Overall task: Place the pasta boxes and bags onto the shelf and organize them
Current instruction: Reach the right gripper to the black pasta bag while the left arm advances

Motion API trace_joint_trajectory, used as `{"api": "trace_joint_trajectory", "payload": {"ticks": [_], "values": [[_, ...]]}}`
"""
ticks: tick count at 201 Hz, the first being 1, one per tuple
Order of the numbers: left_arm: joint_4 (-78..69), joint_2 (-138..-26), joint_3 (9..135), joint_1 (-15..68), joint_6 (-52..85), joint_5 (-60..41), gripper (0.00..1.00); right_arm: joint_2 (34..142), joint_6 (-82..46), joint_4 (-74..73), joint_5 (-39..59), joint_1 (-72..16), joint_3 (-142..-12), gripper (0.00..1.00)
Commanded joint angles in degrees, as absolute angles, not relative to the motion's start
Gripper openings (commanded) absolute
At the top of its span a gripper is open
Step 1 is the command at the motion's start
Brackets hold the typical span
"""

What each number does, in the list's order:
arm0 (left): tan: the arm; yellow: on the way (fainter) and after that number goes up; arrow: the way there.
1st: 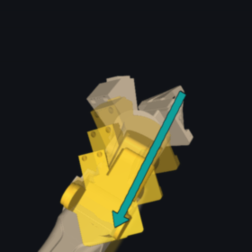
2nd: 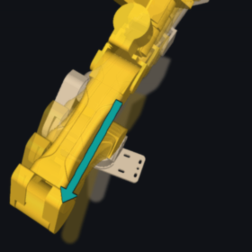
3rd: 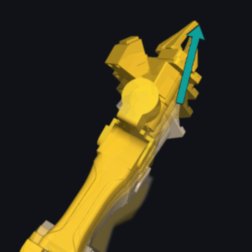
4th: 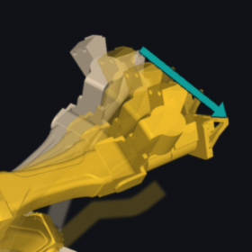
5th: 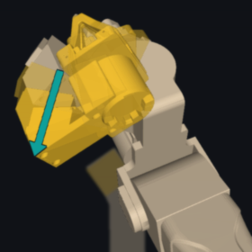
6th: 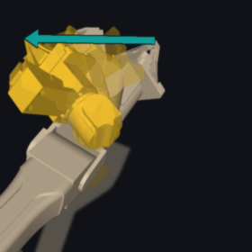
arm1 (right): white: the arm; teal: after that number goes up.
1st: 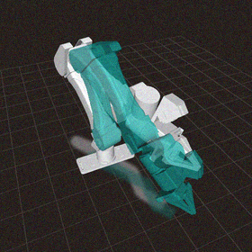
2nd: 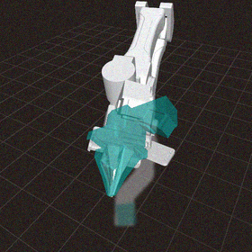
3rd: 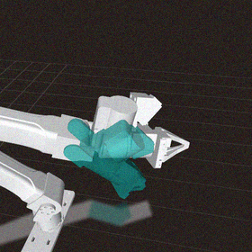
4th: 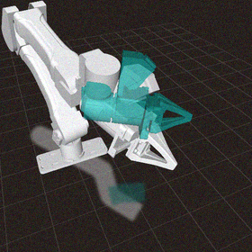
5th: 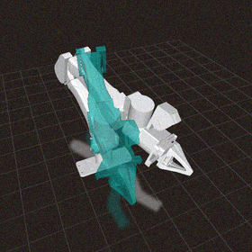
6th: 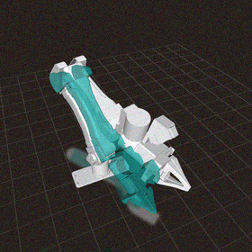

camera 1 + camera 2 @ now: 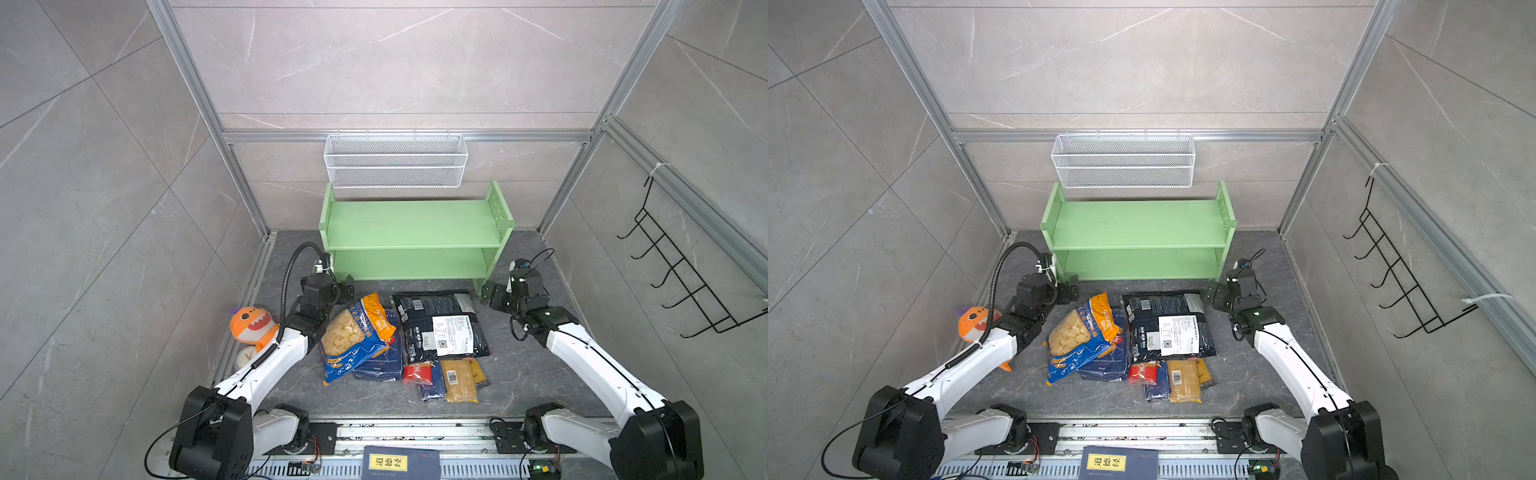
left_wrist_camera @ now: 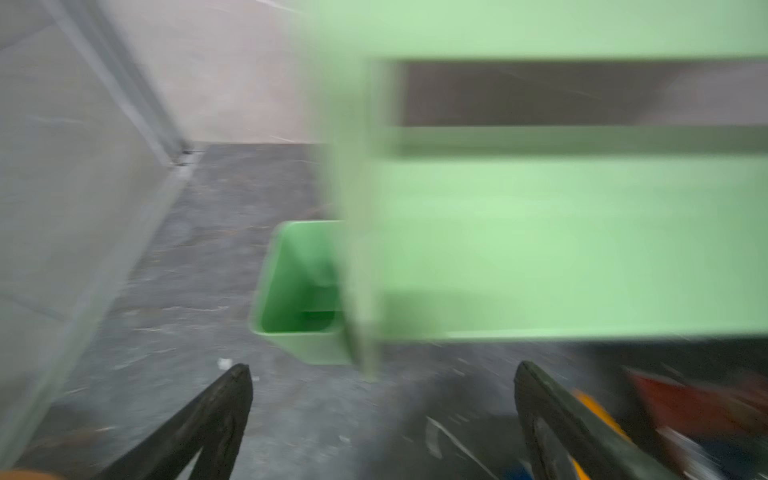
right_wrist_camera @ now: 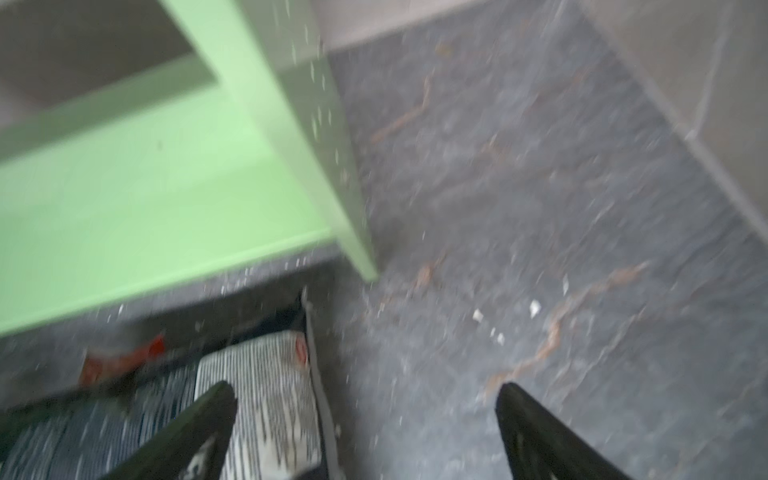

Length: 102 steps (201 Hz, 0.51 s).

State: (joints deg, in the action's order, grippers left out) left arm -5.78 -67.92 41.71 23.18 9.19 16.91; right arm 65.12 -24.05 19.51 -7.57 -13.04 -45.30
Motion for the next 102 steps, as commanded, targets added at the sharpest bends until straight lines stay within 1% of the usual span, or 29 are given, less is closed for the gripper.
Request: {"api": "trace_joint_trajectory", "payload": {"ticks": [1,25,60,102], "values": [[3.88,-64.44,45.18,26.99,16.70,17.51,1.00,62.18,-27.57,25.76,-0.37,-13.43,-42.22,0.99],[6.17,-61.52,45.45,28.81,22.60,16.35,1.00,58.90,-28.52,25.84,2.97,-13.44,-39.89,0.99],[9.40,-59.53,46.20,30.69,25.35,12.24,1.00,56.96,-29.81,25.33,10.04,-13.40,-37.58,0.99],[12.26,-62.53,50.42,36.04,29.12,10.29,1.00,58.93,-32.50,20.83,19.32,-13.41,-35.23,0.99]]}}
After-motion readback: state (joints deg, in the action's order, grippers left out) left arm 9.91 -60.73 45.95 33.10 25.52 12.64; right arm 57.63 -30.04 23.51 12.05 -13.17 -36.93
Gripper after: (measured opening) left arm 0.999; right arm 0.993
